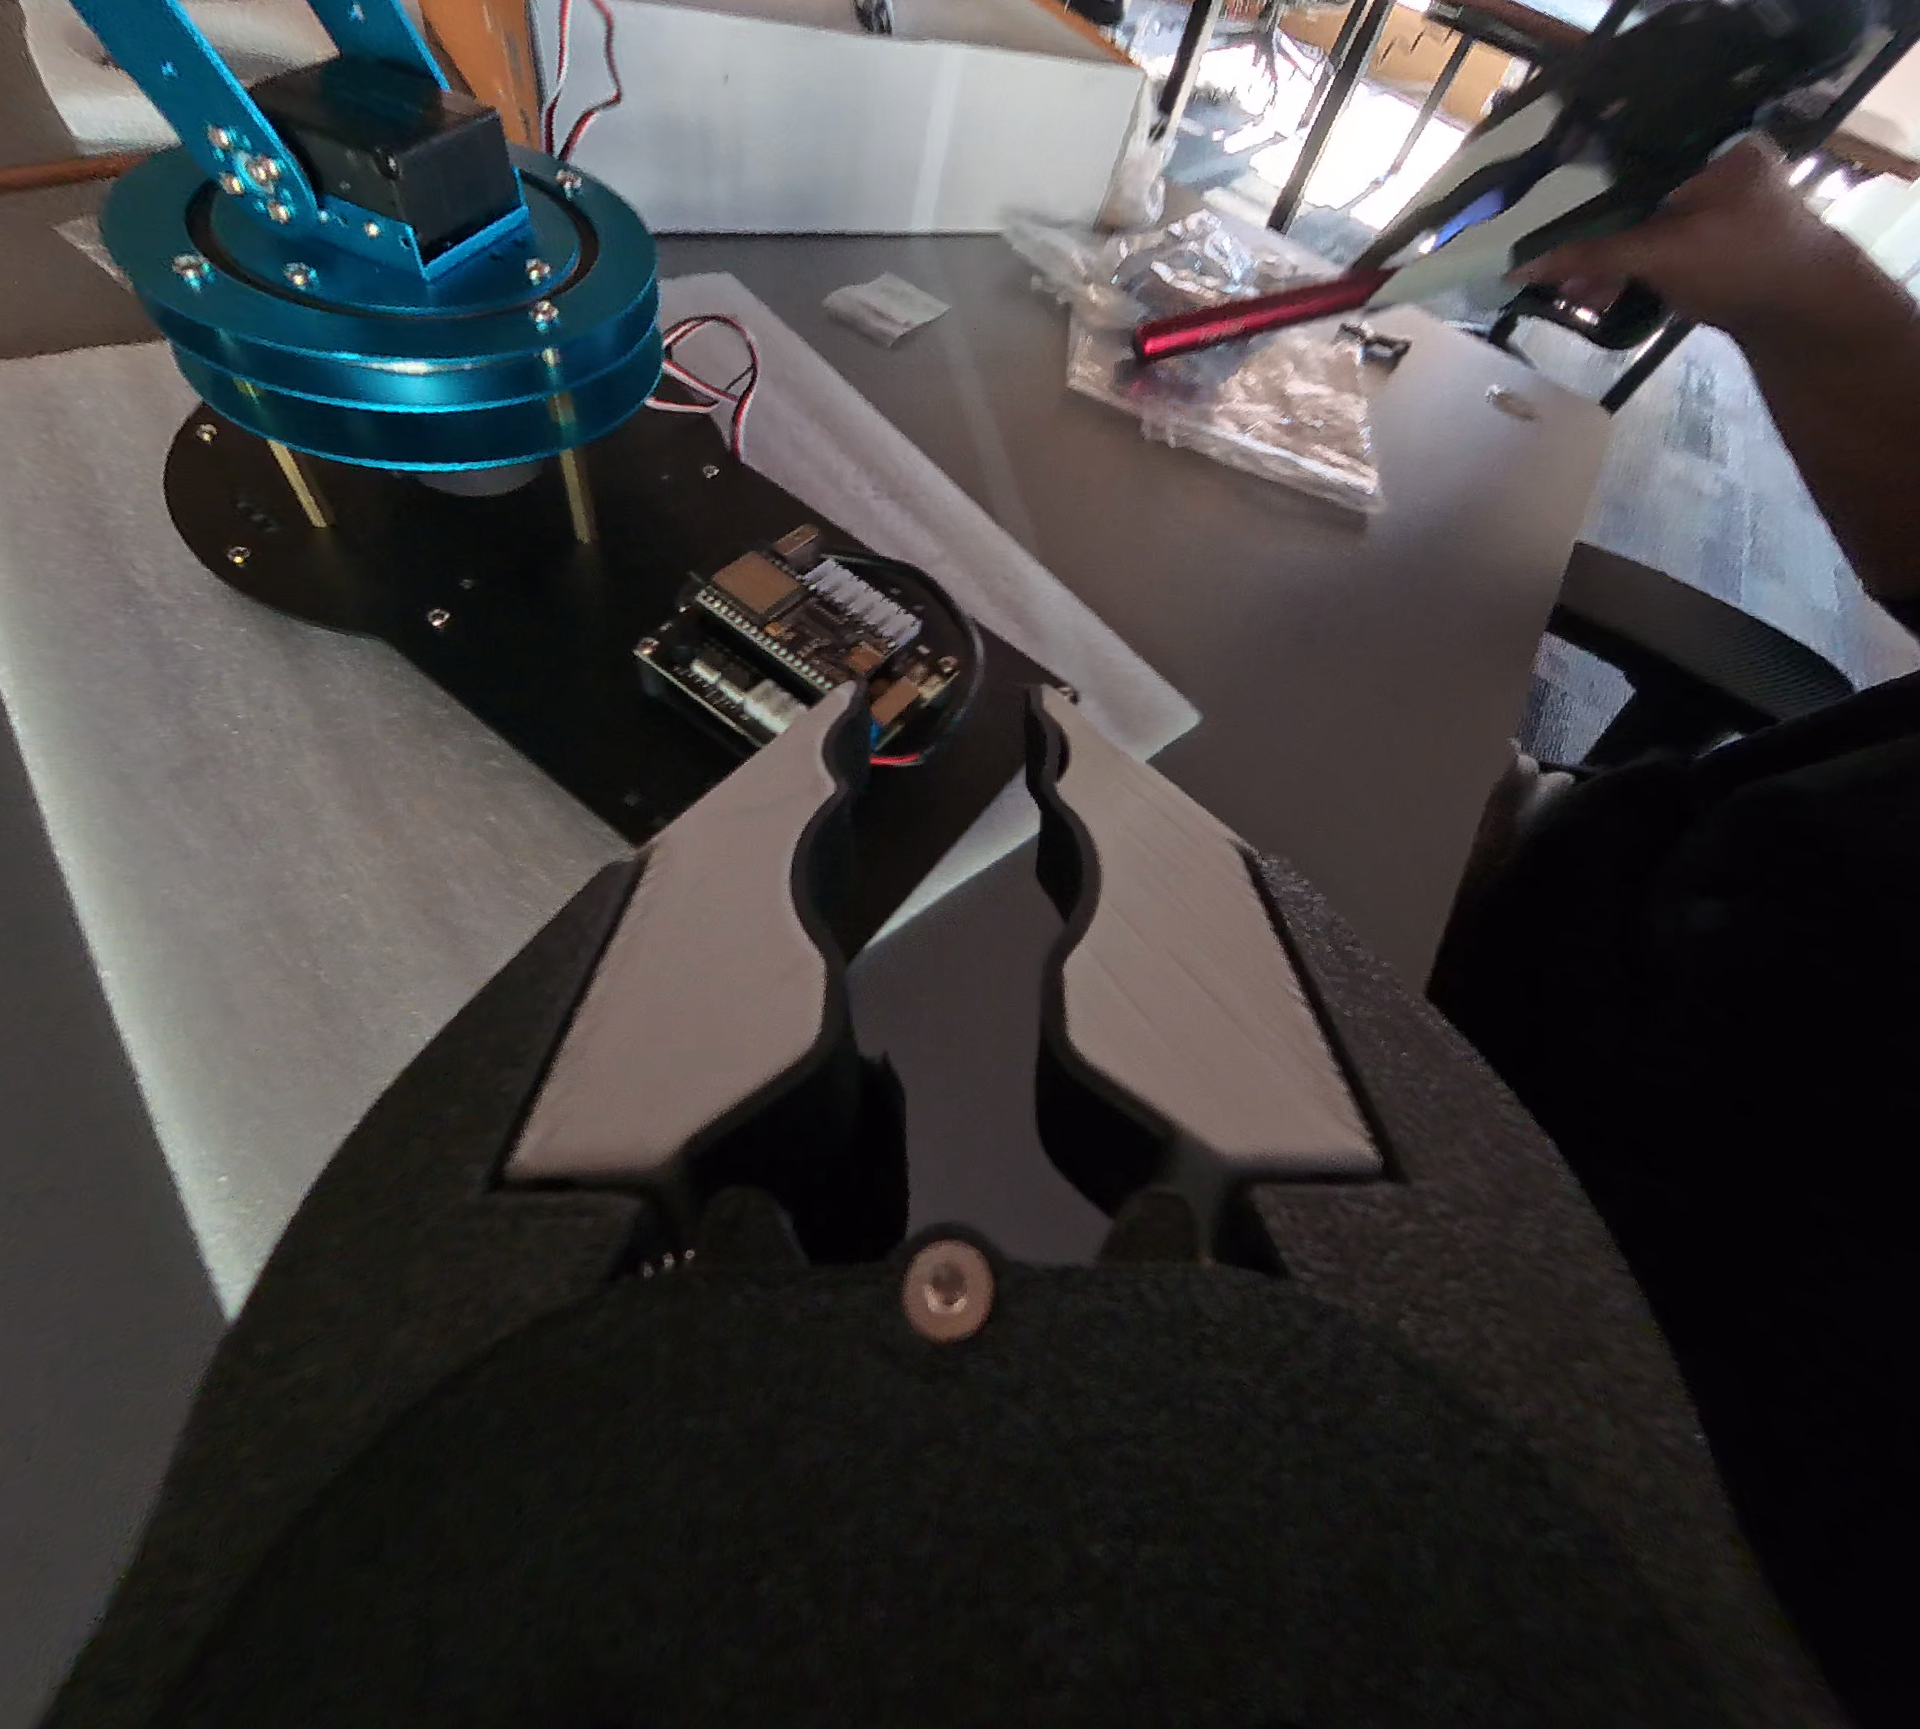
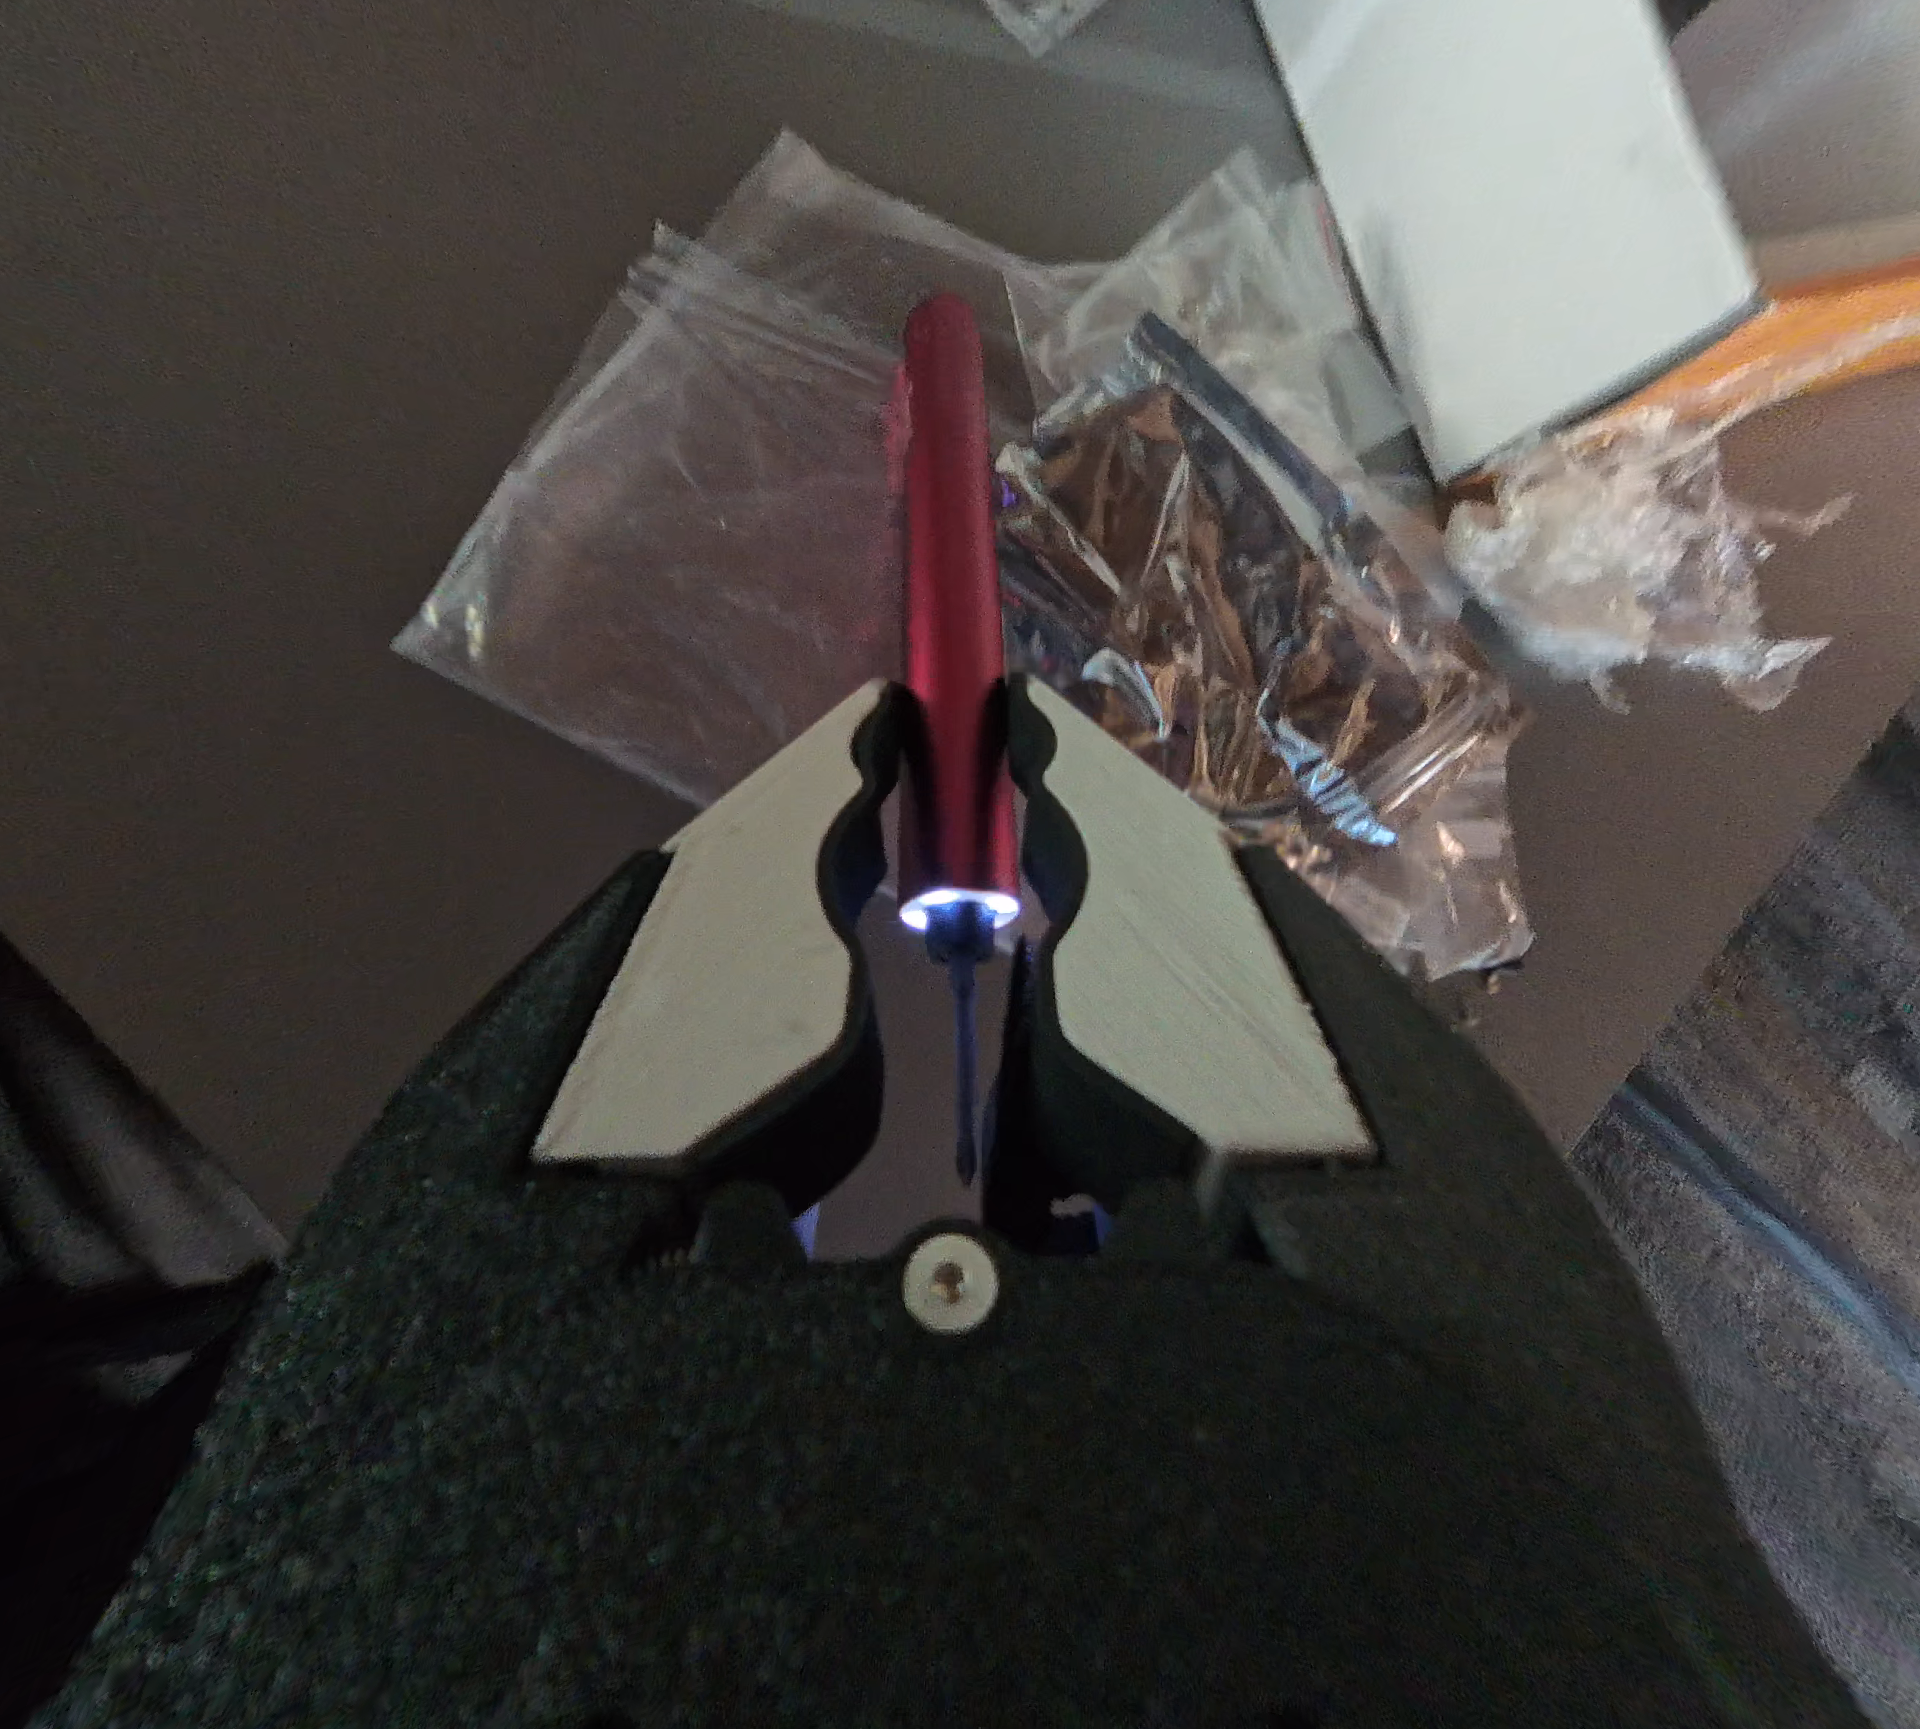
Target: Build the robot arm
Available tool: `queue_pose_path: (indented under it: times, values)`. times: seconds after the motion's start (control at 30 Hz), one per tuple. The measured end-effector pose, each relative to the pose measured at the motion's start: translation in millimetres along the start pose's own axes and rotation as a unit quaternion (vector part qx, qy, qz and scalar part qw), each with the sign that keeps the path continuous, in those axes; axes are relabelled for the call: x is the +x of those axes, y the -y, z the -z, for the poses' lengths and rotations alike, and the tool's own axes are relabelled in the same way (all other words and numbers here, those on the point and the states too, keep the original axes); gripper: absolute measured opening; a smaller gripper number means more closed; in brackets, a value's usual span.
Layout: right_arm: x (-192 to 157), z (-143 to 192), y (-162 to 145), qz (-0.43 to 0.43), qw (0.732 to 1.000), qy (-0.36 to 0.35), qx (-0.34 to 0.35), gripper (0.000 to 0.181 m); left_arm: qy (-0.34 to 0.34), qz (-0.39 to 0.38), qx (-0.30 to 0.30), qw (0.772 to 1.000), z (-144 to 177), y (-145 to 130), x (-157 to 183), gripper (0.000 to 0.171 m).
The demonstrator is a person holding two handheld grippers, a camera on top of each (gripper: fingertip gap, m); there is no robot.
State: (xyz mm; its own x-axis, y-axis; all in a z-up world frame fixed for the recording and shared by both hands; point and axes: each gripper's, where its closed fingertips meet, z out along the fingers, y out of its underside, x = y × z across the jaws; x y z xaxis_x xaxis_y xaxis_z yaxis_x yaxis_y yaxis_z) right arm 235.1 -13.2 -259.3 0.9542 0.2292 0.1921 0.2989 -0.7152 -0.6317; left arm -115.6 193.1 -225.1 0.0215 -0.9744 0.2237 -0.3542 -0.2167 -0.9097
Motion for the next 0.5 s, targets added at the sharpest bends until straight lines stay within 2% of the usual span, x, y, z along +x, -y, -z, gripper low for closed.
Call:
queue_pose_path:
  times: [0.07, 0.17, 0.27, 0.33, 0.4, 0.47, 0.5]
  values:
    - [1.7, -8.6, -10.8, -0.009, 1.000, 0.006, -0.023, 0.019, 0.003, -0.004, 0.009, 1.000, 4.0, 3.6, 4.1, 0.028]
    - [-7.2, -26.8, -27.7, -0.029, 0.996, 0.052, -0.062, 0.019, 0.023, -0.011, 0.016, 1.000, 7.8, 13.1, -3.2, 0.029]
    - [-15.6, -31.5, -29.5, -0.079, 0.992, 0.086, -0.054, 0.020, 0.050, -0.027, 0.021, 0.998, 9.4, 35.7, -27.5, 0.043]
    - [-14.6, -32.3, -33.9, -0.107, 0.988, 0.091, -0.061, 0.023, 0.059, -0.047, 0.034, 0.997, 6.5, 58.5, -53.1, 0.057]
    - [-11.7, -32.9, -33.4, -0.118, 0.989, 0.076, -0.049, 0.029, 0.049, -0.058, 0.028, 0.997, -7.1, 72.2, -84.6, 0.087]
    - [-1.0, -28.9, -24.6, -0.136, 0.990, 0.026, -0.038, 0.040, 0.009, -0.065, -0.018, 0.998, -31.6, 69.8, -113.7, 0.101]
    - [3.1, -24.6, -9.1, -0.147, 0.989, -0.005, -0.016, 0.044, -0.013, -0.069, -0.034, 0.997, -43.7, 70.2, -126.0, 0.106]
